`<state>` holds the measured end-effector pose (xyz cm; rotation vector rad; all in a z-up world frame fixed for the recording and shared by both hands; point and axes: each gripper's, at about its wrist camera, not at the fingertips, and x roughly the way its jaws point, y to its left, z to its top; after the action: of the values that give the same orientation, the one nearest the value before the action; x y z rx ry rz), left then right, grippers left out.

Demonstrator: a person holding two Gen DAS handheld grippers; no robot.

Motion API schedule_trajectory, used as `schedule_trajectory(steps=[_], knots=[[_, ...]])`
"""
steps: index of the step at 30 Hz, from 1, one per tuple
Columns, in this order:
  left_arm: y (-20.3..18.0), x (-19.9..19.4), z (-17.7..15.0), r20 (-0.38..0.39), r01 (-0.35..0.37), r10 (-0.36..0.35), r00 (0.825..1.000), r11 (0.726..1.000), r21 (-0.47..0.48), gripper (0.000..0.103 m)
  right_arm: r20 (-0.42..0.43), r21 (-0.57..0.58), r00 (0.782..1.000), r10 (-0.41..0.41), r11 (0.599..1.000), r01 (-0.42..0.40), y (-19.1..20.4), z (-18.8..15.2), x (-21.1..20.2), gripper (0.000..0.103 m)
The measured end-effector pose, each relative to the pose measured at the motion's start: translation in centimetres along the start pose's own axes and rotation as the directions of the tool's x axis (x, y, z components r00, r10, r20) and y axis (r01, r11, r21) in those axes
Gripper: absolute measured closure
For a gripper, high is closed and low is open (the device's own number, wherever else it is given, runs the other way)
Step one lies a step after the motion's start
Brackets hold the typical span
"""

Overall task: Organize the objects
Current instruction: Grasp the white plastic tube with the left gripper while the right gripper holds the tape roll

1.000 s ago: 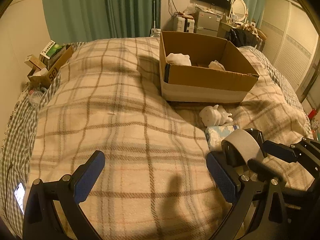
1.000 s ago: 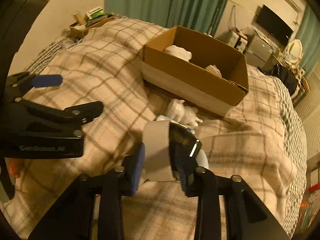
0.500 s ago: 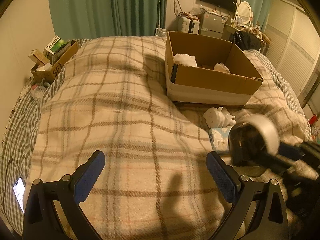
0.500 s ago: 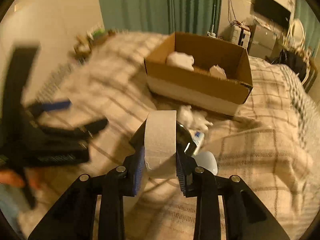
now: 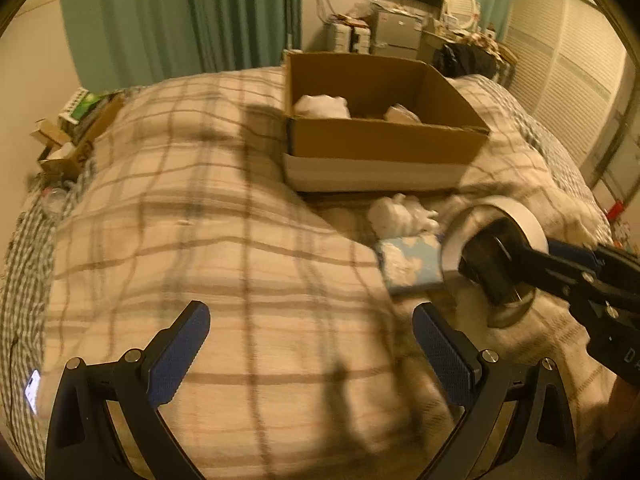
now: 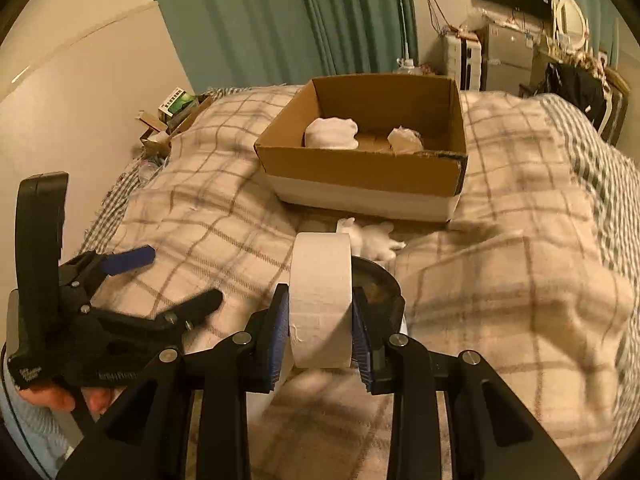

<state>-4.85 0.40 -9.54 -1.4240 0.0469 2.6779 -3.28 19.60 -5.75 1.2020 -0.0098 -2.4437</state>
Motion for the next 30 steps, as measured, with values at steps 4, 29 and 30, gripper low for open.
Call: schedule_trajectory(steps=[4, 29, 30], knots=[[-1.4, 0.4, -0.3, -0.036, 0.08, -0.08, 0.996, 0.997, 0.02, 0.0, 0.016, -0.01, 0.999, -0.039, 0.999, 0.039, -0.4, 0.3, 0.1, 0.074], [-7.3, 1.8, -4.2, -0.289, 0.35, -0.291, 0.912, 0.919, 0.181, 0.085, 0.098, -0.01, 0.986, -0.138, 0.99, 0.14, -0.8, -0.3, -4.5, 0.074], [-7.1, 1.6, -4.2, -0.282, 0.345, -0.288, 0.915, 0.921, 0.18, 0.087, 0.1, -0.01, 0.986, -0.135, 0.991, 0.137, -0.7, -0.5, -4.7, 0.074]])
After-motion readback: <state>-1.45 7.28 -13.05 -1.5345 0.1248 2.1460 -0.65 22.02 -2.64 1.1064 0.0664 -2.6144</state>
